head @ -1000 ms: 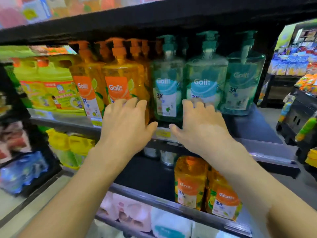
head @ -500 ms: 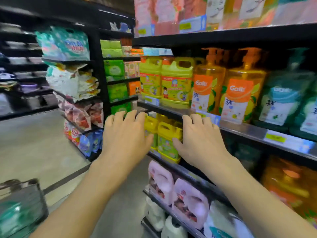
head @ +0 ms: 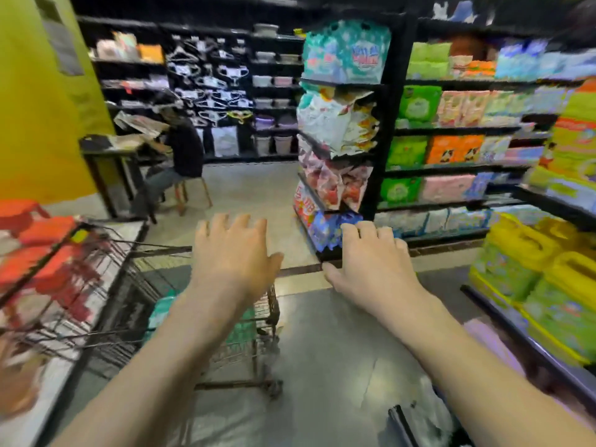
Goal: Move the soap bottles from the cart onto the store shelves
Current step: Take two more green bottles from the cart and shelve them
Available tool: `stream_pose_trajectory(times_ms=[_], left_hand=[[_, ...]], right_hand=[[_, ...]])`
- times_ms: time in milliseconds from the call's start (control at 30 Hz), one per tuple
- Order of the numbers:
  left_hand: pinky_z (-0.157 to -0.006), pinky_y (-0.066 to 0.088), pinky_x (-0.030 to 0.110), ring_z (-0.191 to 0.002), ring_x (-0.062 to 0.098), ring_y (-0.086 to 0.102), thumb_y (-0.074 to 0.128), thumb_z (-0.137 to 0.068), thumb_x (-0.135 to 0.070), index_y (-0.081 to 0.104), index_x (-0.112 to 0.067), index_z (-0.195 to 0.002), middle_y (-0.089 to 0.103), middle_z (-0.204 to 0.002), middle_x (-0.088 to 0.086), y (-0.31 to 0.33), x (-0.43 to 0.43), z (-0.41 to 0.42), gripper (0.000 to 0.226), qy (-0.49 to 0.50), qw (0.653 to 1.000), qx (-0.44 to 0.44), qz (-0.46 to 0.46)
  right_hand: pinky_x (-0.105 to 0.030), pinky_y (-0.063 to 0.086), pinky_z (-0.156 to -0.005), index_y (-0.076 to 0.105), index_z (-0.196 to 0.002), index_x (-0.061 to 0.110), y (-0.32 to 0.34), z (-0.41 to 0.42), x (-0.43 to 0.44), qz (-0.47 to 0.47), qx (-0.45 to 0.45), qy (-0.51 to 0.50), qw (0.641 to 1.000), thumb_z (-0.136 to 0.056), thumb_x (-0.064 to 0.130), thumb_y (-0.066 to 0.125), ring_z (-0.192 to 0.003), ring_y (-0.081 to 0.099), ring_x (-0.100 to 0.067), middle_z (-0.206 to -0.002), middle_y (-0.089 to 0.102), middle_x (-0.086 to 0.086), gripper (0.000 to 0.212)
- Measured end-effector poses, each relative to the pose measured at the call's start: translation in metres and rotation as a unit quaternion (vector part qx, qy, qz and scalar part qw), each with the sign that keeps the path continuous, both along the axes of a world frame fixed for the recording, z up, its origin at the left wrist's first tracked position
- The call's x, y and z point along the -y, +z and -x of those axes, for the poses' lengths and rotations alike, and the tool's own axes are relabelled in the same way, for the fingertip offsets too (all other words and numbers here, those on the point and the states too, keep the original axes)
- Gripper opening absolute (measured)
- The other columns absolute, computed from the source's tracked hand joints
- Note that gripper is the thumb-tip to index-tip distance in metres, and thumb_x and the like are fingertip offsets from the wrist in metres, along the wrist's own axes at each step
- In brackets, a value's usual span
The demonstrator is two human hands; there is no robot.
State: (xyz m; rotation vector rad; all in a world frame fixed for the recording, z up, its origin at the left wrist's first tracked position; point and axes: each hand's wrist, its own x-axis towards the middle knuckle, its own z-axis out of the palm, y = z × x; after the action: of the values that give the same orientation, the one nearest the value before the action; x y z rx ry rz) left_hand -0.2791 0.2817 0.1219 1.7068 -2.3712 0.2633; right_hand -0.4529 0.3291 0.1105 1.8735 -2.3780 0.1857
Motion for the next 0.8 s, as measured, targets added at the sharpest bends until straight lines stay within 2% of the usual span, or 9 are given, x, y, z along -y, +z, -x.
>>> stream_pose_trajectory(times_ms=[200, 333, 500, 667, 800], left_hand=[[-0.114, 0.034, 0.044, -0.139, 0.031, 0.045, 0.053, -0.096, -0.064, 0.052, -0.025, -0.144, 0.053, -0.151, 0.001, -0.019, 0.042, -0.072, 0.062, 0.113, 0.994, 0.004, -0.011], [-0.118, 0.03, 0.046, -0.144, 0.031, 0.04, 0.05, -0.096, -0.066, 0.045, -0.026, -0.15, 0.05, -0.154, 0.0, -0.033, 0.082, -0.104, 0.067, 0.163, 0.986, 0.008, -0.032], [-0.118, 0.029, 0.048, -0.145, 0.03, 0.039, 0.05, -0.095, -0.069, 0.045, -0.027, -0.15, 0.049, -0.155, -0.001, -0.045, 0.151, -0.122, 0.069, 0.205, 0.977, 0.018, -0.047], [-0.122, 0.027, 0.05, -0.148, 0.03, 0.036, 0.05, -0.095, -0.067, 0.039, -0.03, -0.154, 0.044, -0.16, -0.001, -0.057, 0.219, -0.141, 0.071, 0.243, 0.968, 0.009, -0.067], [-0.122, 0.026, 0.05, -0.145, 0.03, 0.039, 0.047, -0.097, -0.066, 0.041, -0.027, -0.153, 0.048, -0.156, -0.001, -0.07, 0.257, -0.163, 0.068, 0.256, 0.963, 0.006, -0.086]], right_hand=[[-0.05, 0.039, -0.105, 0.043, -0.14, 0.014, -0.02, -0.067, 0.079, -0.011, 0.008, 0.111, 0.994, -0.096, 0.055, 0.052, -0.131, 0.043, -0.038, -0.14, 0.047, -0.012, 0.061], [-0.051, 0.039, -0.104, 0.044, -0.137, 0.014, -0.035, -0.1, 0.14, -0.026, 0.038, 0.168, 0.985, -0.096, 0.052, 0.053, -0.128, 0.044, -0.037, -0.137, 0.05, -0.012, 0.057], [-0.051, 0.039, -0.104, 0.045, -0.136, 0.014, -0.045, -0.129, 0.221, -0.031, 0.06, 0.227, 0.971, -0.097, 0.049, 0.053, -0.126, 0.045, -0.035, -0.136, 0.05, -0.011, 0.054], [-0.052, 0.038, -0.109, 0.041, -0.143, 0.012, -0.052, -0.153, 0.301, -0.049, 0.064, 0.262, 0.962, -0.098, 0.048, 0.053, -0.132, 0.042, -0.036, -0.144, 0.047, -0.013, 0.059], [-0.053, 0.037, -0.111, 0.037, -0.148, 0.012, -0.063, -0.179, 0.351, -0.076, 0.058, 0.282, 0.955, -0.099, 0.05, 0.052, -0.136, 0.04, -0.036, -0.148, 0.044, -0.014, 0.064]])
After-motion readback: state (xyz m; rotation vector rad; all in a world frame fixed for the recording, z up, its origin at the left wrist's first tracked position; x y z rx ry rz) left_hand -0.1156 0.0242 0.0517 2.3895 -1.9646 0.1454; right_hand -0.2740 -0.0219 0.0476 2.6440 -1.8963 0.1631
